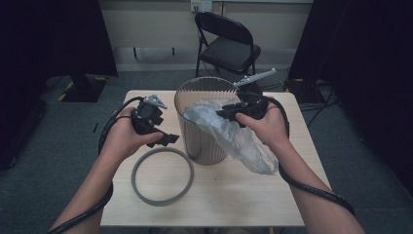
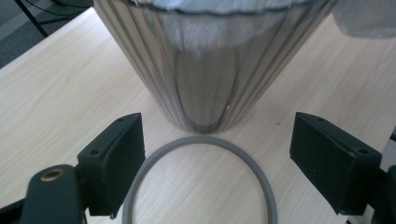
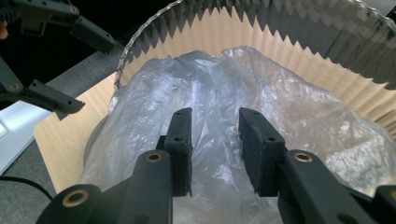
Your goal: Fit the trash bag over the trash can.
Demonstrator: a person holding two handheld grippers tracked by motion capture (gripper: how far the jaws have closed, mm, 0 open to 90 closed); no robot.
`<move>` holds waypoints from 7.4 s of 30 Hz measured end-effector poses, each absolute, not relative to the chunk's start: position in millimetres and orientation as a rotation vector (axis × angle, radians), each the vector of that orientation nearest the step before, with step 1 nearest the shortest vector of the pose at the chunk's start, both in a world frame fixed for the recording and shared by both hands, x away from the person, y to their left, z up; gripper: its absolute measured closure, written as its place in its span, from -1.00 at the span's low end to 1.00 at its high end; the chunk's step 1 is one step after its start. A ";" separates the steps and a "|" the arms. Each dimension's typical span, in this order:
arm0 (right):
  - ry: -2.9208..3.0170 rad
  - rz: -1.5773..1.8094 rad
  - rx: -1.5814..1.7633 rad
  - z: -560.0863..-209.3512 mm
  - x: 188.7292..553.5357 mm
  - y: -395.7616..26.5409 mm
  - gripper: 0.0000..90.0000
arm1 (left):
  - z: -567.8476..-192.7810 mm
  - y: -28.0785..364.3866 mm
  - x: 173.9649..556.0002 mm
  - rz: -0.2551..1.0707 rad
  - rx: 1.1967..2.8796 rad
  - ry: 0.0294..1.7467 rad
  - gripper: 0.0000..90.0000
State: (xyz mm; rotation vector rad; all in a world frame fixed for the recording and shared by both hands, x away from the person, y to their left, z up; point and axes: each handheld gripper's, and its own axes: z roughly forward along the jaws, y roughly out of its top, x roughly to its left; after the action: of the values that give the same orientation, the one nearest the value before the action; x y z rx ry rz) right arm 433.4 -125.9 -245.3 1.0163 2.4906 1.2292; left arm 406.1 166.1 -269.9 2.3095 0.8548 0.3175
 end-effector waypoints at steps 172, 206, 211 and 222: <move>2.452 1.151 1.150 -247.4 439.1 -177.9 1.00 | -240.9 157.2 419.8 0.443 2.264 1.061 1.00; 2.335 1.001 1.244 -309.1 496.3 -196.6 1.00 | -290.9 172.2 464.1 0.378 2.232 1.159 1.00; 2.307 1.121 1.285 -304.3 494.0 -208.1 1.00 | -287.8 176.5 462.7 0.355 2.208 1.163 1.00; 2.287 1.174 1.228 -282.4 463.7 -223.4 0.51 | -276.6 171.7 446.0 0.375 2.195 1.140 1.00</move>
State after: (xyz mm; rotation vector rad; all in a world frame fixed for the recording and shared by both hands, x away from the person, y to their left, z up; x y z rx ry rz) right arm 463.7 -223.4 -282.4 1.2279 2.2865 1.1741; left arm 446.0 171.7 -276.6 2.1954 1.1398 0.3745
